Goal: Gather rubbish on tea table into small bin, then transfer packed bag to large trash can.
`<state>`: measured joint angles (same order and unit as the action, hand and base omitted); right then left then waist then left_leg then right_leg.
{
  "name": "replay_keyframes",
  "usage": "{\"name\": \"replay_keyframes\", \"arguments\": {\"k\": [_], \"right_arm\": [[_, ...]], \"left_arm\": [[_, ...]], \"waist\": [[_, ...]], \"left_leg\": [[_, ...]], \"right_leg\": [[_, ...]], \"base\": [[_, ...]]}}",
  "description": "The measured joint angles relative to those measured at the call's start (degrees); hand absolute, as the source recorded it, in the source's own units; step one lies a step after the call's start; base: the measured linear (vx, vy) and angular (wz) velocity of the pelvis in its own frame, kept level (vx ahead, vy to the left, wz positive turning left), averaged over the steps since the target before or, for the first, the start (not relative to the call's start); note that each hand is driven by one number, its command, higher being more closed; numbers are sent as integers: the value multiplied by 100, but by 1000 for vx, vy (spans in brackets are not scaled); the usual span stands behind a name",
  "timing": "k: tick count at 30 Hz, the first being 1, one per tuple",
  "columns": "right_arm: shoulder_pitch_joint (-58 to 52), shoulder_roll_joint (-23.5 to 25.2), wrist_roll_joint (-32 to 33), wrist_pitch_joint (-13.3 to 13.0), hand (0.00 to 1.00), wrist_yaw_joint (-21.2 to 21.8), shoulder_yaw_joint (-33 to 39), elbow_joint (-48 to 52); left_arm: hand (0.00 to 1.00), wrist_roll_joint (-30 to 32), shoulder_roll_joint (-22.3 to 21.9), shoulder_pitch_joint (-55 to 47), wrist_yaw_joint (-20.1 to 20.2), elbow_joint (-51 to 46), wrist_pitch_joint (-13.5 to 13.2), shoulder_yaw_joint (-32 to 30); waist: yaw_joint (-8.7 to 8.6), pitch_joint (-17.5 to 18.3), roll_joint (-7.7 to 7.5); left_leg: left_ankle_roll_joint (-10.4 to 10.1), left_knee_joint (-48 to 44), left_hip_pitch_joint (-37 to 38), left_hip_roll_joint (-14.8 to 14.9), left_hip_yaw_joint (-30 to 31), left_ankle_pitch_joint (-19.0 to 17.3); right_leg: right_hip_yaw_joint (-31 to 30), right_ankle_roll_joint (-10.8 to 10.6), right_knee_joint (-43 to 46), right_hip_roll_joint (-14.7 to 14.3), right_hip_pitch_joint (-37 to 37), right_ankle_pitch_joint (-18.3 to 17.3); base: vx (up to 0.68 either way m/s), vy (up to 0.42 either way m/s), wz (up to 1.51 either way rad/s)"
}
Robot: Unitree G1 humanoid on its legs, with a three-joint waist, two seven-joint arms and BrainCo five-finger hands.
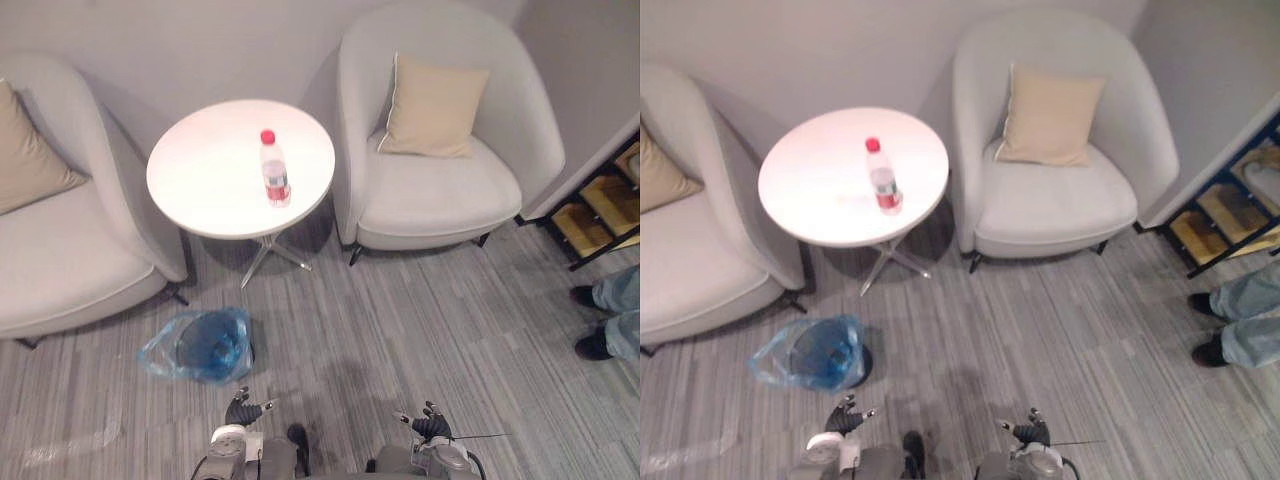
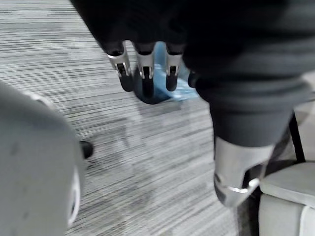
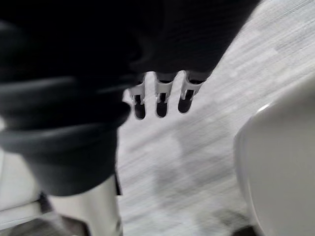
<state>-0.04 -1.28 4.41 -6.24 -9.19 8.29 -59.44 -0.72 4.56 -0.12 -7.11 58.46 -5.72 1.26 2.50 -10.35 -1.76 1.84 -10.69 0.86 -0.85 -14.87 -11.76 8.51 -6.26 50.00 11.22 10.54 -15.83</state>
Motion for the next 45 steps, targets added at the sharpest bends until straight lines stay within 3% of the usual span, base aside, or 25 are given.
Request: {"name": "replay_keyframes", "arguments": {"k": [3,5,6,7,8,9,12,14,15,17,18,20,22,23,27,28,31,34,35,37,40,41,45], "right_arm": [[26,-59,-7,-7,0,26,2,23],[25,-119,-12,-8,0,30,-1,43],[17,-170,-11,0,0,33,-4,43],[7,-175,-10,2,0,33,-8,36],[-45,-147,2,-9,0,34,-15,29],[11,-232,3,-20,0,63,-4,0],[-5,-382,10,-5,0,63,32,-29],[-10,-362,15,-1,0,64,45,-22],[-76,-312,21,1,0,54,-9,-26],[-108,-313,24,0,0,47,-33,-23],[-130,-312,34,1,0,30,-25,-18],[-177,-310,58,4,0,26,-21,-18],[-217,-332,71,5,0,22,-1,-19],[-212,-359,70,4,0,24,-1,-39],[-230,-188,54,10,0,27,-17,-212],[-229,-176,54,10,0,27,-15,-220],[-228,-154,7,8,0,35,4,-220],[-196,-183,3,5,0,69,6,-202],[-174,-200,-1,2,0,75,11,-190],[-166,-127,-6,7,0,83,-4,-196],[-162,-109,14,11,0,105,0,-216],[-153,-155,2,6,0,108,1,-246],[-100,-372,-2,43,0,146,61,-348]], "left_arm": [[0,-71,-12,-26,0,73,2,-14],[0,-89,-24,-50,0,71,0,-14],[0,-108,-26,-94,-2,71,-1,-15],[0,-108,-24,-113,-3,71,-2,-15],[0,-104,18,-166,-4,66,-8,-13],[0,-100,-47,-94,-7,192,7,-35],[0,-52,-378,-66,9,193,-13,-179],[0,-51,-448,0,33,179,-4,-258],[0,-51,-485,33,62,111,-14,-328],[0,-48,-512,32,81,51,-14,-329],[0,-41,-557,43,85,21,-10,-304],[0,-25,-570,47,91,-14,-11,-228],[0,55,-566,45,86,-52,-10,-165],[0,58,-540,22,94,-40,-4,-133],[0,73,-261,40,101,57,-7,-29],[0,73,-235,45,102,77,-4,-4],[0,73,-185,43,112,183,-3,-5],[0,71,-173,32,114,234,5,106],[0,69,-138,7,114,236,8,179],[0,68,-38,-39,112,237,13,219],[0,68,0,-18,109,263,4,207],[0,70,-85,7,110,319,-4,204],[0,73,-155,-25,122,413,-2,98]], "waist": [[-42,-19,70],[-67,-44,131],[-135,-67,182],[-171,-65,182],[-241,-9,91],[-227,13,256],[-224,110,552],[-230,98,541],[-159,25,427],[-125,27,430],[-144,41,441],[-149,37,428],[-137,59,457],[-118,78,503],[-69,210,129],[-70,220,113],[-77,237,105],[-138,240,179],[-189,224,164],[-254,243,89],[-266,253,-19],[-250,276,143],[-233,301,318]], "left_leg": [[0,230,381,159,256,0],[0,247,494,285,407,0],[-13,245,622,430,609,-7],[-58,237,653,459,671,-27],[-308,203,750,439,828,-170],[-620,121,826,618,1058,-405],[-764,-371,550,856,1263,-305],[-946,-1104,248,915,1334,-199],[-1078,-2261,-213,1086,1205,-5],[-969,-2583,-397,1268,809,-33],[-816,-2472,-547,1343,414,-50],[-714,-2061,-764,1285,87,-99],[-689,-1051,-826,1039,-32,170],[-647,-524,-820,923,-22,518],[-554,178,-442,488,-50,704],[-542,214,-408,446,-49,697],[-424,433,-133,186,-31,625],[-368,576,96,106,135,589],[-344,594,186,136,256,573],[-345,601,219,149,453,570],[-411,587,239,61,734,536],[-431,589,241,159,806,530],[-511,691,358,359,838,516]], "right_leg": [[392,237,-768,-112,389,-244],[272,250,-1394,-305,542,-204],[-62,279,-2246,-557,645,158],[-167,277,-2502,-610,649,332],[-496,357,-3316,-679,578,1177],[-465,470,-3126,-793,618,1528],[-105,643,-3117,-848,423,1119],[39,703,-3177,-835,208,998],[201,793,-3343,-785,-172,905],[321,833,-3527,-778,-440,874],[448,811,-3702,-733,-666,861],[605,756,-3863,-660,-828,856],[718,615,-3962,-600,-921,838],[720,538,-3967,-638,-932,811],[629,297,-4185,-391,-1080,833],[616,276,-4167,-360,-1089,817],[586,107,-3702,-84,-1066,540],[421,50,-2493,106,-702,474],[238,148,-2021,98,-503,356],[-146,216,-2206,-79,-434,117],[-557,310,-3102,-368,-349,448],[-487,344,-3204,-428,-423,477],[-387,431,-3722,-672,-817,654]], "base": [[403,-38,44],[370,-164,50],[361,-202,62],[469,-296,78],[407,-276,60],[531,-361,65],[274,-206,49],[259,-231,61],[193,-175,50],[141,-103,36],[122,-53,41],[105,4,50],[99,78,38],[143,107,16],[163,100,8],[150,110,7],[168,129,10],[151,93,33],[138,-14,63],[124,-79,65],[90,-98,50],[107,-90,27],[133,-82,1]]}}
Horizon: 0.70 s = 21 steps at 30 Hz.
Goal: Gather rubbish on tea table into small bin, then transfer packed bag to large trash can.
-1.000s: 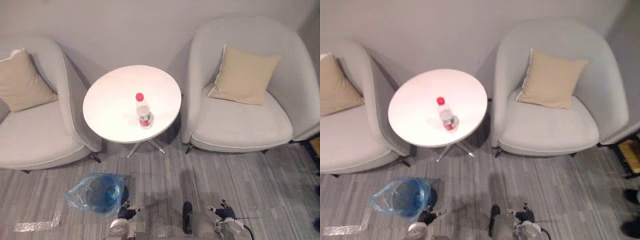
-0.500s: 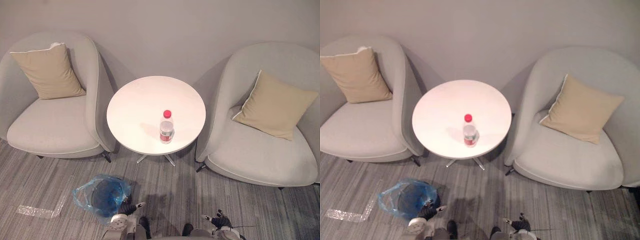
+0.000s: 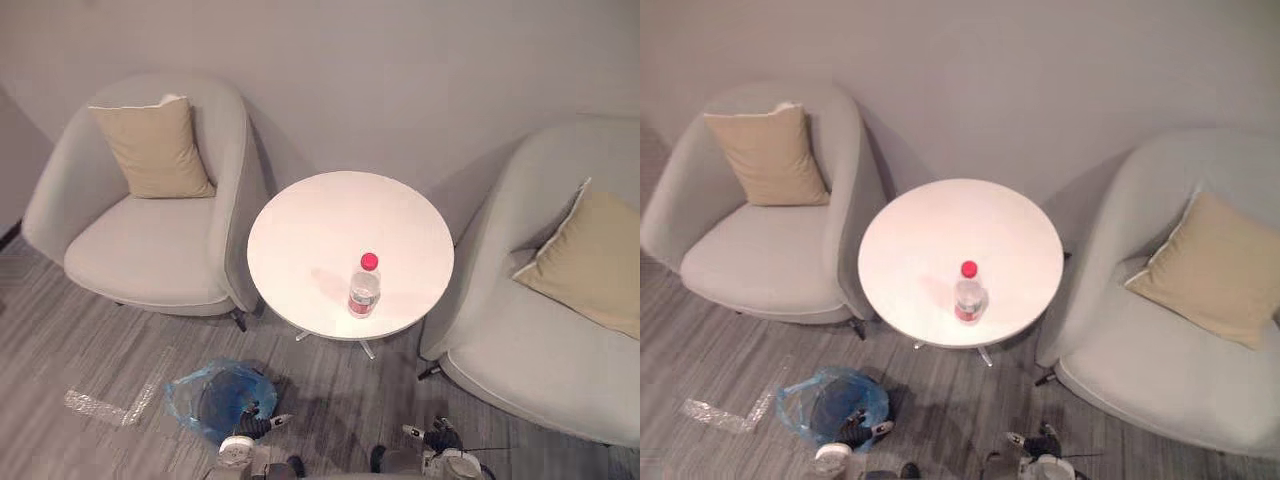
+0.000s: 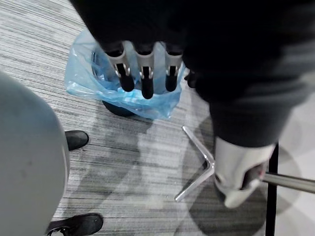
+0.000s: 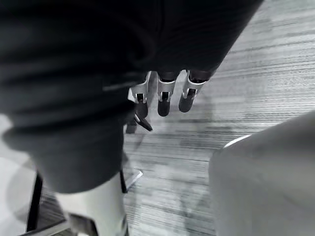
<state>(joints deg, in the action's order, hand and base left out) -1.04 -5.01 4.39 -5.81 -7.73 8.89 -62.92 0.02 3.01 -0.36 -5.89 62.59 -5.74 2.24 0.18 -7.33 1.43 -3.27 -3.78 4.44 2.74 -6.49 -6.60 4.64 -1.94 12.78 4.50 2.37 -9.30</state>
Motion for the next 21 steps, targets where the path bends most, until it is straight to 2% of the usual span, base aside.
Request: {"name": "replay_keyframes", "arguments": {"k": [2,6,8,10,15,21], "right_arm": [[9,-78,9,116,0,196,-7,-100],[-60,-76,-86,75,0,45,-22,-96],[-48,-63,-116,112,0,62,-261,186],[-143,-110,274,-84,0,389,-487,744],[-288,-297,-482,-47,0,185,-826,2901],[-255,-288,-948,-155,0,43,-858,3234]], "left_arm": [[0,10,16,-15,69,4,0,-92],[0,113,87,-14,104,-2,-6,-114],[0,122,106,-21,105,0,2,-113],[0,174,119,-28,105,-5,1,-110],[0,221,187,-75,129,-13,18,-96],[0,227,269,-208,113,-200,-5,57]], "waist": [[0,13,-32],[20,63,-169],[19,92,-182],[17,96,-173],[19,124,-220],[25,150,-273]], "left_leg": [[-59,97,78,64,109,36],[-100,122,56,73,249,65],[-99,120,53,51,248,66],[-90,117,33,11,242,72],[6,107,-109,-117,251,158],[32,417,-116,-143,407,422]], "right_leg": [[100,22,-293,-71,-213,105],[241,4,-664,-96,-428,272],[226,-30,-750,-73,-461,327],[184,-48,-842,-43,-466,420],[144,-114,-1107,55,-452,649],[279,-111,-1224,63,-432,768]], "base": [[73,-56,17],[39,-6,22],[2,38,-4],[-36,42,-9],[-76,54,1],[-86,-6,14]]}}
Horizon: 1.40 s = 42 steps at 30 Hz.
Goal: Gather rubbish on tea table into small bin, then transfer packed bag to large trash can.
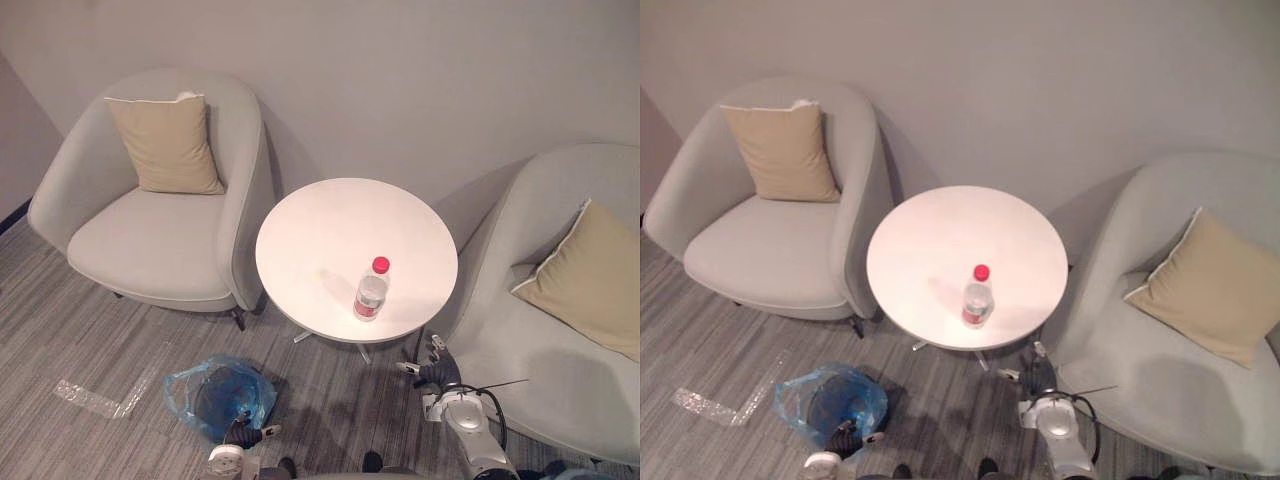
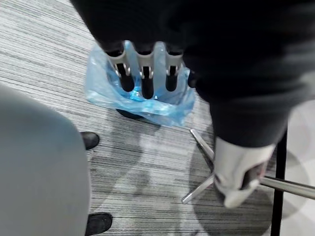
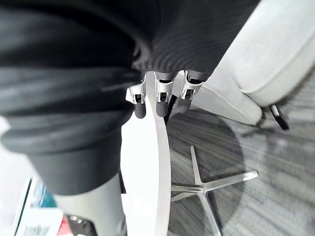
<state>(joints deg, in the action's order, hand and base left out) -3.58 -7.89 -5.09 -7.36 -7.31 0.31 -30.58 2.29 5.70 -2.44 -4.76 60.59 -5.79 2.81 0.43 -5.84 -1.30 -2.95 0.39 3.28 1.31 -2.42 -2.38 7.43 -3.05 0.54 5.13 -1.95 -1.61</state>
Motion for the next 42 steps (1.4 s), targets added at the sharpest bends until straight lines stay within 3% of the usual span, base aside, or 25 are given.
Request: {"name": "replay_keyframes", "arguments": {"k": [8,19,30,42], "right_arm": [[43,-146,-633,-127,0,-304,-119,329],[586,-169,-601,-100,0,-573,-271,-186],[1031,-166,-154,-37,0,-741,-172,-656],[1036,-160,-154,-26,0,-739,-145,-659]], "left_arm": [[0,121,15,-65,-1,-92,-9,117],[0,116,9,-77,-8,-150,-12,167],[0,104,-80,-51,-92,-156,-19,169],[0,110,-79,-42,-123,-173,-19,281]], "waist": [[-6,1,19],[8,-18,66],[19,-154,272],[9,-159,277]], "left_leg": [[-20,307,83,3,86,151],[-21,345,-62,-45,342,210],[-18,392,-134,-60,482,259],[-11,519,-129,-61,502,339]], "right_leg": [[43,11,-52,-39,-3,27],[304,10,-180,-9,-3,44],[429,6,-182,4,18,37],[439,6,-163,5,75,37]], "base": [[-45,-13,3],[22,-1,12],[-25,-1,6],[-6,0,1]]}}
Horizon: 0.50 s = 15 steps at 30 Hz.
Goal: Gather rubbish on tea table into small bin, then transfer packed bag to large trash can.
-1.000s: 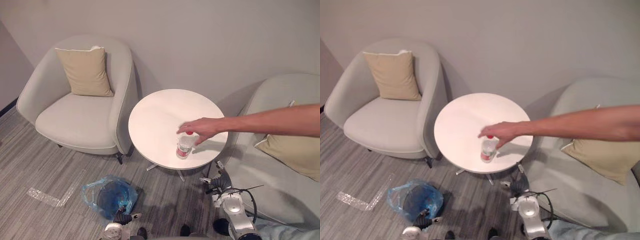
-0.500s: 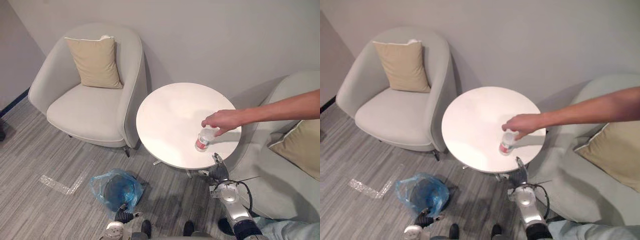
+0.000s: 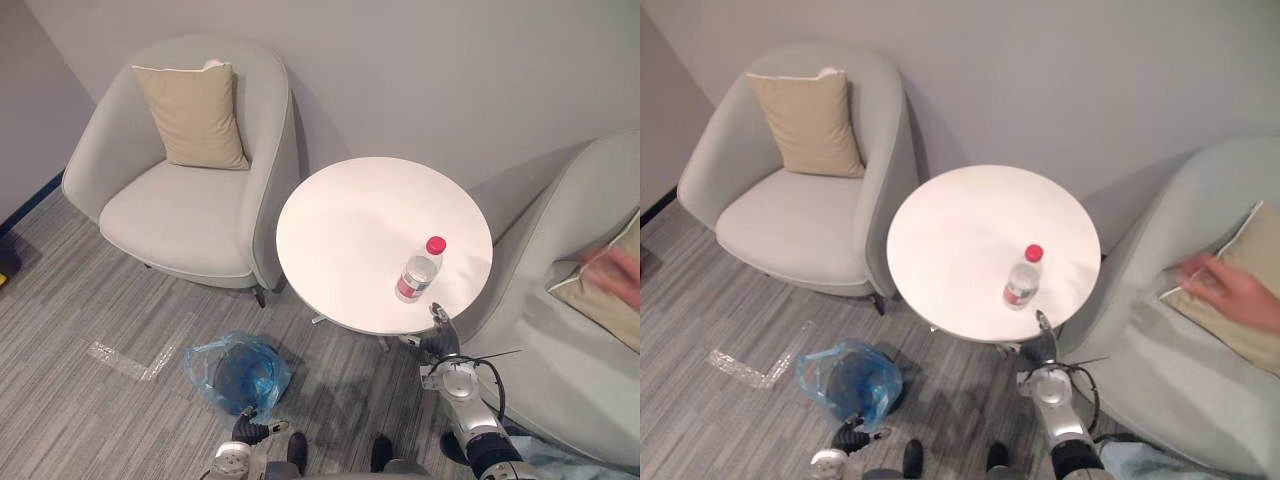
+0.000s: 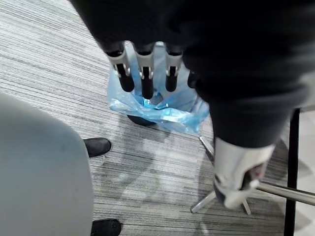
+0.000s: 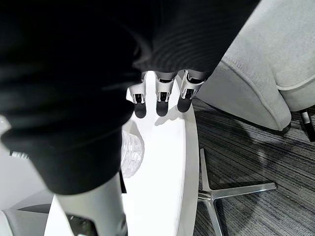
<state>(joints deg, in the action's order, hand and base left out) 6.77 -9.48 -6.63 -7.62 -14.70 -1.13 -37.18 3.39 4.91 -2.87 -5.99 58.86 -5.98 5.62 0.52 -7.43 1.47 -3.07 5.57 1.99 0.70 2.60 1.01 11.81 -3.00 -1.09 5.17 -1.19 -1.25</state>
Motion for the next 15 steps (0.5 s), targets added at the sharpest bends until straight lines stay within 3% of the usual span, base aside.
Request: {"name": "replay_keyframes", "arguments": {"k": [15], "right_arm": [[23,41,-11,20,0,-312,275,530]], "left_arm": [[0,38,0,-8,-2,-22,7,9]], "waist": [[-1,3,-5]], "left_leg": [[7,21,19,15,-37,22]], "right_leg": [[-58,-12,74,-1,29,-8]], "base": [[-35,1,-1]]}}
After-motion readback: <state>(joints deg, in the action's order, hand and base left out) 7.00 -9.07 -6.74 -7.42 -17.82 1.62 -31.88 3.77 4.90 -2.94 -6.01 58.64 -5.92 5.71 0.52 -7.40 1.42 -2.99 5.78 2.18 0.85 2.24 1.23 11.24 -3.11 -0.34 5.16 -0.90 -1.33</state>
